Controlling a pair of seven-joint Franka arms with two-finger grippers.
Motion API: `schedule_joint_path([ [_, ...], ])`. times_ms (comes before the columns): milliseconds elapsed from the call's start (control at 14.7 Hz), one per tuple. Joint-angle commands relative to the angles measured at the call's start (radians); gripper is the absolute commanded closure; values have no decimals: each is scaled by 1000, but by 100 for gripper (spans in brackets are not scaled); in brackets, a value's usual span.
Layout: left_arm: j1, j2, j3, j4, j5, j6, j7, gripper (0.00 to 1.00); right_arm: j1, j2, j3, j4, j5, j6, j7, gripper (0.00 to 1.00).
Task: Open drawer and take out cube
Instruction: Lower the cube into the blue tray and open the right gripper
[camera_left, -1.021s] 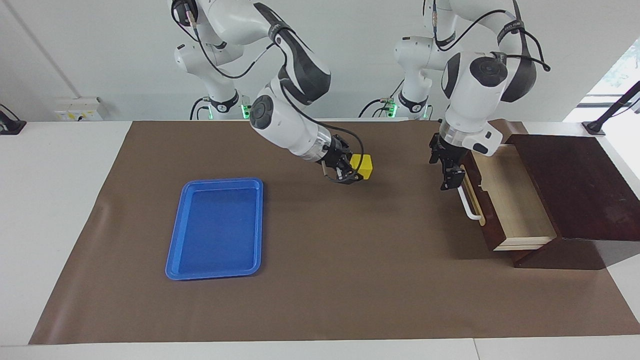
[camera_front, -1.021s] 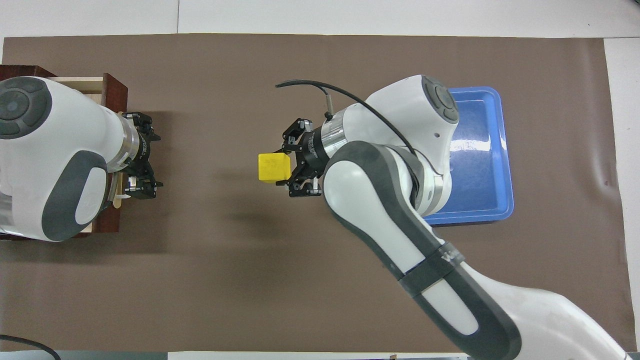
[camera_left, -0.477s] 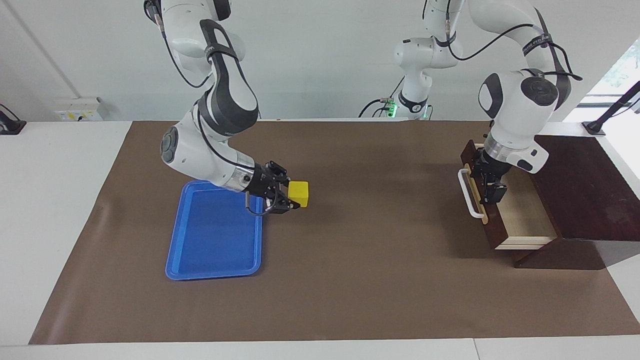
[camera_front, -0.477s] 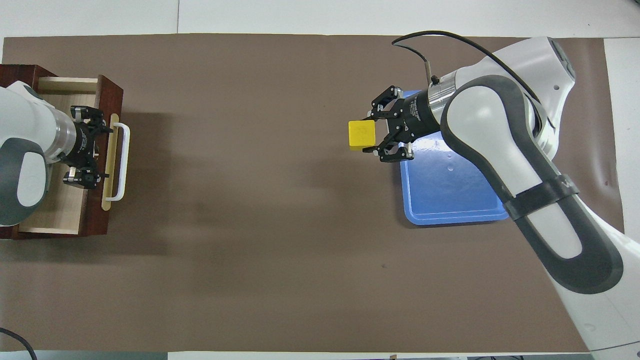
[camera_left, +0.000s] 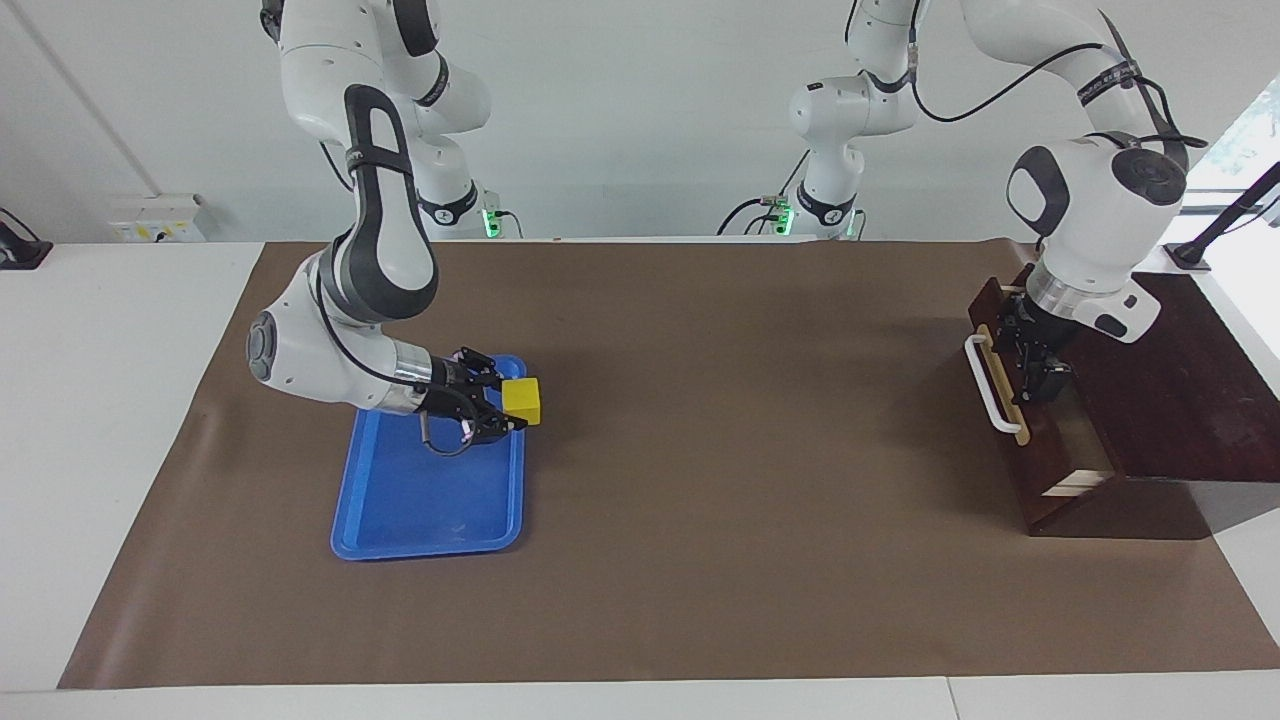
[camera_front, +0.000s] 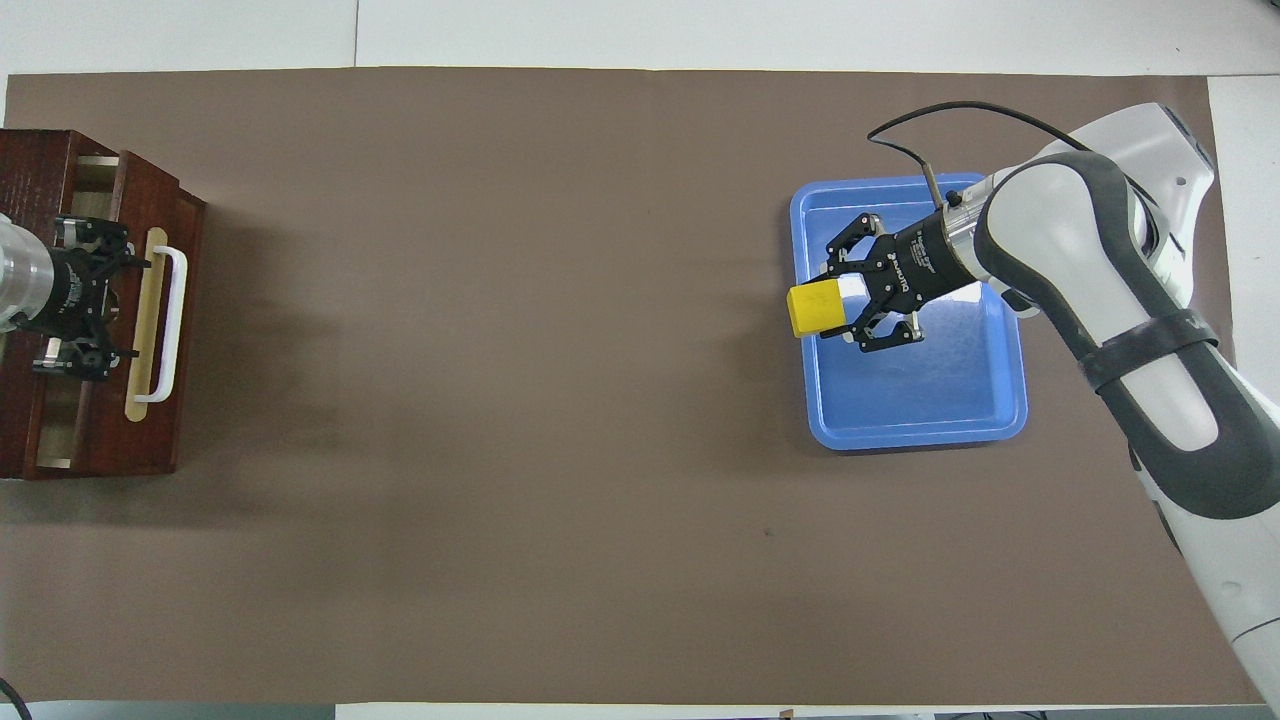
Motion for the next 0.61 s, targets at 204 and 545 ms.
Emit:
schedule_joint_path([
  [204, 52, -8, -9, -8, 15, 5, 56, 0, -77, -53, 6, -136, -31, 13, -124, 100],
  [545, -48, -75, -16, 116, 0, -251, 131, 0, -101, -87, 6, -252, -34, 91, -165, 100],
])
